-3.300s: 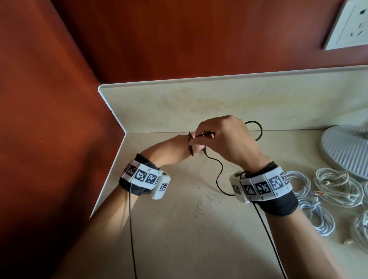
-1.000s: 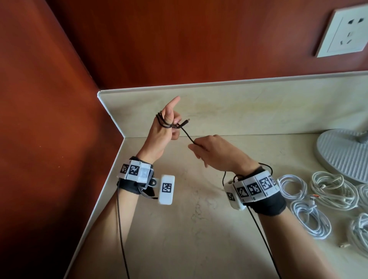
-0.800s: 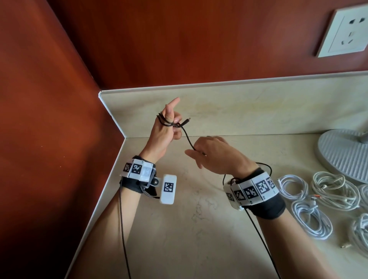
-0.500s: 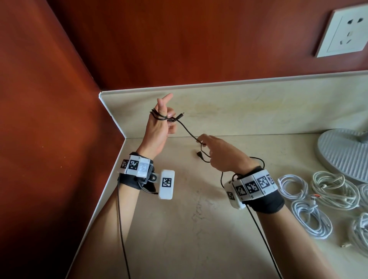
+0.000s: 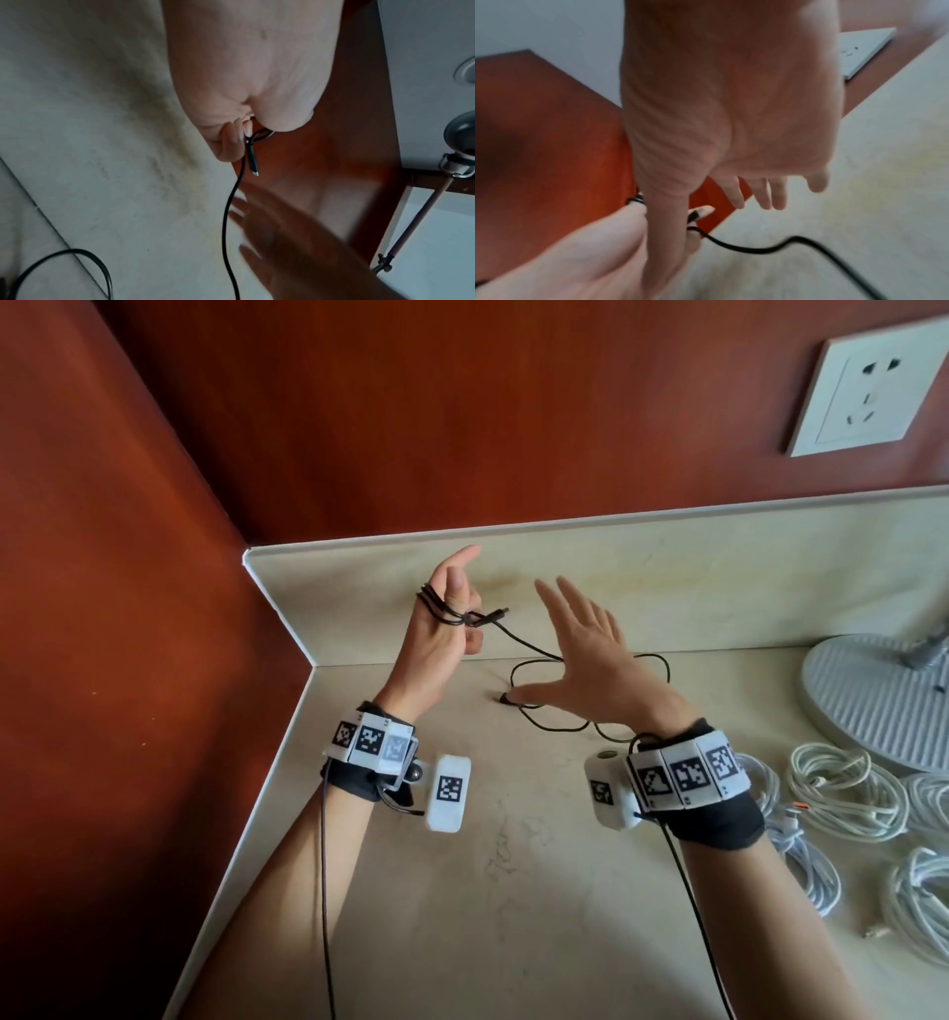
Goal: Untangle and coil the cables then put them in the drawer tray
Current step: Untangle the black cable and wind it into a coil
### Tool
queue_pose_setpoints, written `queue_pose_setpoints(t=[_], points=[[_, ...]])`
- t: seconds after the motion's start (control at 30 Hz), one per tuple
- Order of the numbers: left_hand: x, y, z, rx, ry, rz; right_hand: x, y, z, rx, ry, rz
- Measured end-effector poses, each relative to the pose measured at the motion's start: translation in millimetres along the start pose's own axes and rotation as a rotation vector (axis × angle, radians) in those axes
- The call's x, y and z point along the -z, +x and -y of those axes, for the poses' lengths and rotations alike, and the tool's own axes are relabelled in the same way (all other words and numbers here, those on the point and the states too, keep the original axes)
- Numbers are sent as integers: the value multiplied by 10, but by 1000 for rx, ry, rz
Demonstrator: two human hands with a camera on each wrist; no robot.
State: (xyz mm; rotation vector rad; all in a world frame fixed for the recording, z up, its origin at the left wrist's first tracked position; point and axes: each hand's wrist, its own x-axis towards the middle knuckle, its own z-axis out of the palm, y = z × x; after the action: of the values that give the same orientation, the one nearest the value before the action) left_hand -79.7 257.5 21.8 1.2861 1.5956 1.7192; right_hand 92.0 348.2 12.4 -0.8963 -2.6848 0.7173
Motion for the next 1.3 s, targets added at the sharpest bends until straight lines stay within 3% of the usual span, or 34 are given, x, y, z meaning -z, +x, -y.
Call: queue_pose_setpoints(t=[0.07, 0.13, 0.27, 0.43, 0.5, 0.6, 0.67, 0.77, 0.97, 1.07, 1.17, 1.3], points=[[-31, -3, 5, -32, 99, 2, -20, 9, 100, 148, 84, -189], [-45, 2, 2, -38, 127, 8, -101, 51, 160, 189, 178, -275], [-66, 39, -5, 35, -7, 20, -258, 108, 226, 97, 317, -266], [-70, 117, -5, 180, -269, -93, -405, 99, 286, 33, 532, -313], [-84, 137, 49, 183, -230, -135, -457, 86, 347, 77, 446, -290], [-91, 137, 150, 139, -2, -160, -463, 57, 432, 143, 228, -157], [-77, 114, 229, 109, 163, -116, -435, 21, 442, 203, 143, -76], [-46, 94, 261, 87, 286, -43, -376, -4, 414, 222, 94, -81], [42, 83, 355, 117, 503, 102, -238, 2, 314, 60, 268, -172], [53, 94, 397, 123, 523, 58, -195, -38, 336, 21, 503, -66], [120, 136, 429, 137, 522, 13, -205, -69, 368, 71, 697, 41], [235, 175, 496, 159, 521, 4, -188, -49, 331, 127, 840, 50]])
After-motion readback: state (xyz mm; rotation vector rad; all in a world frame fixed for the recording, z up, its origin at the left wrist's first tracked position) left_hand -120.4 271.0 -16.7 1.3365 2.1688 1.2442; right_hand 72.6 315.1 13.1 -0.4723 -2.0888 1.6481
